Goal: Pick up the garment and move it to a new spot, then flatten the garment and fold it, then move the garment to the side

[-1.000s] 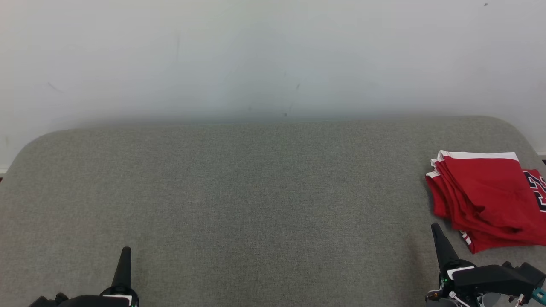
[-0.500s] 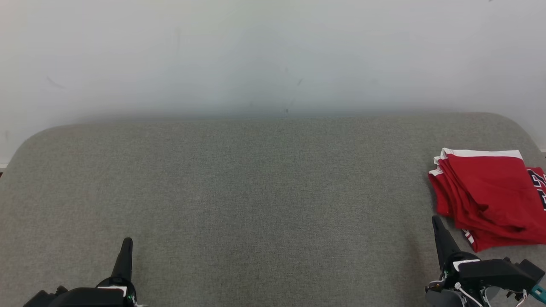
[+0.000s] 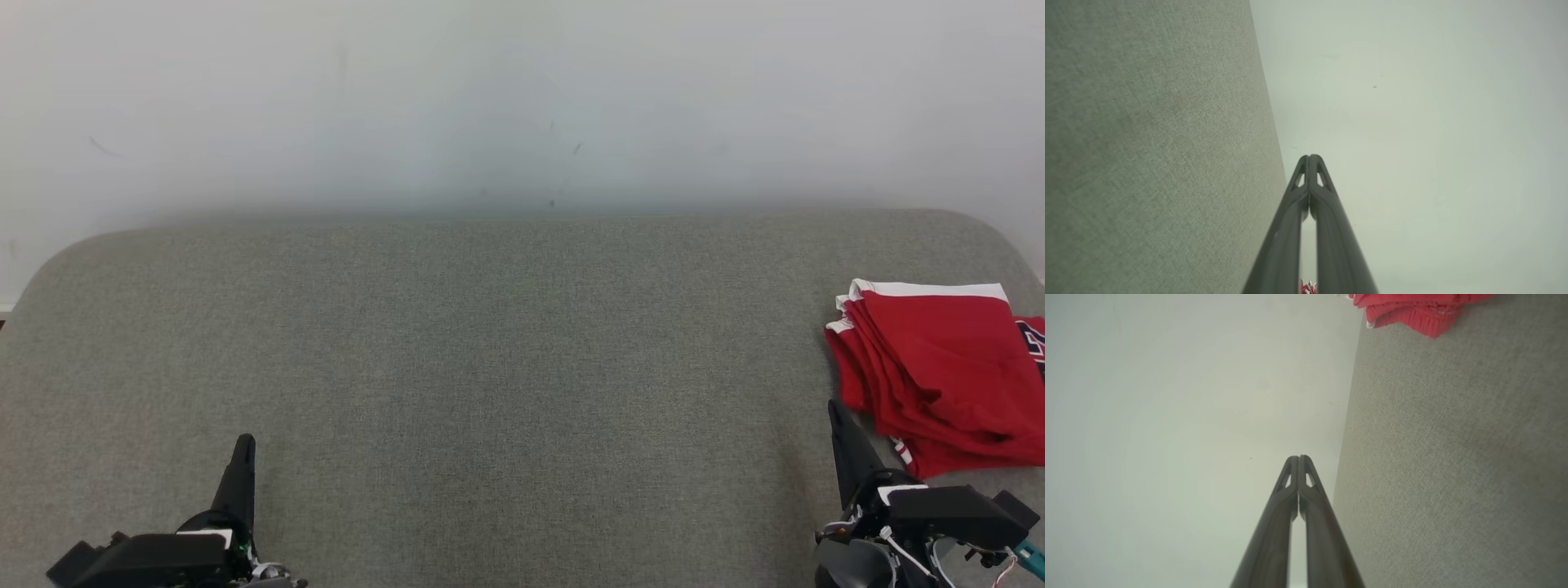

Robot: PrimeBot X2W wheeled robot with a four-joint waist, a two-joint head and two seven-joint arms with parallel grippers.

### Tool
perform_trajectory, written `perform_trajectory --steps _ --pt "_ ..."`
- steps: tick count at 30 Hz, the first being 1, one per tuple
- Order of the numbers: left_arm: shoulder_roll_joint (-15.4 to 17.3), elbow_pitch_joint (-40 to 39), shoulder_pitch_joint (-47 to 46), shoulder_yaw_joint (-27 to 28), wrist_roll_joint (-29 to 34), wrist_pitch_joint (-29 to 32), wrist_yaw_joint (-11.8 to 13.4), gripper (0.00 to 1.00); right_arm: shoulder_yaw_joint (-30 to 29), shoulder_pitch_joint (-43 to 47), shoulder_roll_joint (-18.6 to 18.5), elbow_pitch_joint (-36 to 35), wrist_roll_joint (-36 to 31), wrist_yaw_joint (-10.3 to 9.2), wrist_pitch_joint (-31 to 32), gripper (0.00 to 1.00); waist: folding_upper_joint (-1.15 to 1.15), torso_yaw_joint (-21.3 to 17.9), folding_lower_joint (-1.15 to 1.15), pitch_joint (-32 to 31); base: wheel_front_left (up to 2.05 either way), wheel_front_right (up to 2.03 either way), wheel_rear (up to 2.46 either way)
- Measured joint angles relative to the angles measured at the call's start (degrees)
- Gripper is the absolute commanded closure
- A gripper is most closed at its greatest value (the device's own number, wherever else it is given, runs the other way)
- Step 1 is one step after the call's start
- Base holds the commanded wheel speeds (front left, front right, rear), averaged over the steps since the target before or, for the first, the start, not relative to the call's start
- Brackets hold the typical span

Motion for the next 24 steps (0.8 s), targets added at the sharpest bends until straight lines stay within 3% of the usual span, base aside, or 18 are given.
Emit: perform_trajectory --steps 10,24 --pt "0.0 0.0 -1.1 0.1 -3.8 1.0 0.0 1.00 -0.1 -0.9 0.0 0.1 4.1 0.00 0.2 1.00 0.00 0.2 0.00 0.6 0.00 0.00 0.00" --pt "0.0 0.0 -1.4 0.1 -3.8 1.1 0.0 1.00 -0.2 -1.0 0.0 0.1 4.2 0.00 0.4 1.00 0.00 0.2 0.00 0.6 0.00 0.00 0.00"
